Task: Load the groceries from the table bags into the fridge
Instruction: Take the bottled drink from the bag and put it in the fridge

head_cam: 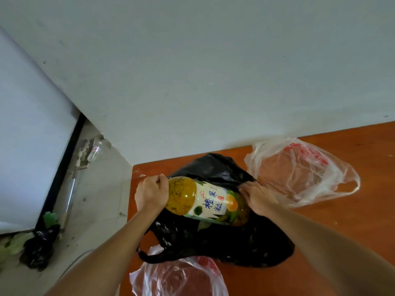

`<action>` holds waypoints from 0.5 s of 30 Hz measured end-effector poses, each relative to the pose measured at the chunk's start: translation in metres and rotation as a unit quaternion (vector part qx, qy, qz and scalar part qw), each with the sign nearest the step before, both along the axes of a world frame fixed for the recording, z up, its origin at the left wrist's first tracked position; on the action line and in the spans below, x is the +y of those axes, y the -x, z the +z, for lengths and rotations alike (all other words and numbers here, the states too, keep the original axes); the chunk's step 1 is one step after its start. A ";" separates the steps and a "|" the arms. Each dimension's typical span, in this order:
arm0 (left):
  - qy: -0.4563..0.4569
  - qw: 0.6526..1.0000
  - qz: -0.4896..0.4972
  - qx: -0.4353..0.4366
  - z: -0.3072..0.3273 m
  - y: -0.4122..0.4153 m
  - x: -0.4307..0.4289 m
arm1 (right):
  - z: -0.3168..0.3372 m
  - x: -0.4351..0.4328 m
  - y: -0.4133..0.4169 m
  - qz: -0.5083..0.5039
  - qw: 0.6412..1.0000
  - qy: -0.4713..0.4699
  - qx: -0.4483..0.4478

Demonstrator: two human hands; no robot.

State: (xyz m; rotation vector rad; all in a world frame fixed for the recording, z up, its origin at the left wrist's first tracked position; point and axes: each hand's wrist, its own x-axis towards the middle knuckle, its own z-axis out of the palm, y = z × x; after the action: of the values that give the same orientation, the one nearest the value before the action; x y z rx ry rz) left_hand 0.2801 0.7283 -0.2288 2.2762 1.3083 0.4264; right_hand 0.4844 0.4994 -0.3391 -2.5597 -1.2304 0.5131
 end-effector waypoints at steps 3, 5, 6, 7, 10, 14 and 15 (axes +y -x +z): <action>-0.004 1.000 0.016 0.003 -0.001 -0.004 -0.001 | -0.034 -0.029 -0.002 0.028 0.999 0.039 -0.010; 0.007 0.999 0.039 0.004 -0.005 -0.005 0.001 | -0.050 -0.036 0.007 0.048 0.996 0.062 -0.048; 0.014 0.999 0.050 0.003 -0.007 -0.005 0.002 | -0.055 -0.037 0.012 0.050 0.995 0.062 -0.053; 0.020 0.998 0.063 0.004 -0.009 -0.005 0.003 | -0.057 -0.037 0.017 0.054 0.996 0.047 -0.051; 0.038 0.994 0.101 0.020 -0.011 -0.006 0.002 | -0.057 -0.035 0.022 0.034 0.998 -0.047 0.004; 0.052 0.990 0.126 0.026 -0.009 -0.005 -0.003 | -0.029 -0.021 0.013 -0.081 0.983 -0.163 0.017; 0.055 0.990 0.129 0.022 -0.009 -0.004 -0.004 | -0.022 -0.016 0.012 -0.088 0.976 -0.200 0.007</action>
State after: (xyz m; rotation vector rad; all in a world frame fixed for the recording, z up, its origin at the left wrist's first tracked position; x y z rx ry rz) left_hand 0.2837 0.7245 -0.2380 2.0443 1.6170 0.3825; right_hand 0.4724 0.4834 -0.3610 -2.2859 -0.9714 0.2171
